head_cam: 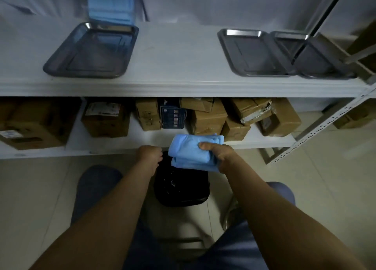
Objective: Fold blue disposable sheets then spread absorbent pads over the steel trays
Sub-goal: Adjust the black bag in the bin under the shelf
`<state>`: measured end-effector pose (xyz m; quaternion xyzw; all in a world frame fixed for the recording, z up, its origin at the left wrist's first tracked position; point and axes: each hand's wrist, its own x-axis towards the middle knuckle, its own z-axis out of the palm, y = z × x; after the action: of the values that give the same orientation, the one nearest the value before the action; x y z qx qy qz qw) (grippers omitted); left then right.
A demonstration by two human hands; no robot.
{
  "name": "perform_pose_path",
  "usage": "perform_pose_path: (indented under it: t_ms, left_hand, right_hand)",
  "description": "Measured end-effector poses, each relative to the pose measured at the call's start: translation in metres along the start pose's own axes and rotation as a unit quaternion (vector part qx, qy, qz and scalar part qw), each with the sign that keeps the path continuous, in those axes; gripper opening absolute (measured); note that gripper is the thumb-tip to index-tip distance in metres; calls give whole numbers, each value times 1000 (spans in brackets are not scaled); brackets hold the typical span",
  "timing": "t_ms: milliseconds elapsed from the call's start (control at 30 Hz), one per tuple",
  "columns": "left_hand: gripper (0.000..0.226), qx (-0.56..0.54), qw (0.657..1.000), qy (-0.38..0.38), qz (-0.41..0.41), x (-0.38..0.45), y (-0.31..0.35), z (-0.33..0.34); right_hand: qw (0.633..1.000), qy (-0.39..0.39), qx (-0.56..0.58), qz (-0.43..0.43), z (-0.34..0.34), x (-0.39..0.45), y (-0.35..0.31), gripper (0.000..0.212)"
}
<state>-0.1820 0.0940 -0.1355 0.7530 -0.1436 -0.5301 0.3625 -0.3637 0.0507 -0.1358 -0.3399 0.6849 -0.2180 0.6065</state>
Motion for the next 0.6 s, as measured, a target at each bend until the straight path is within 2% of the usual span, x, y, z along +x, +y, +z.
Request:
perform_pose_path:
  t_ms: [100,133,233,333,467,600]
  left_hand:
    - [33,8,999,-29,-29,14,-18,7]
    - [33,10,999,-23,-39,22,-24,9]
    - [30,36,997,-6,-65,43,-40,14]
    - [32,68,992,-6,-102,65,-57,13]
    - [32,77,986,10,-149,91,-78,13]
    - [33,68,983,9,-171,108,-89,20]
  right_hand:
    - [998,-14,26,60,9,13,24,34]
    - [996,-12,37,79,11,18,30,34]
    - [991,16,46,121,16,37,50,57]
    - [988,29,11,153,22,59,66,69]
    - [979,40,-44,195,29,84,82,57]
    - [973,69,21,221,41,101,98,48]
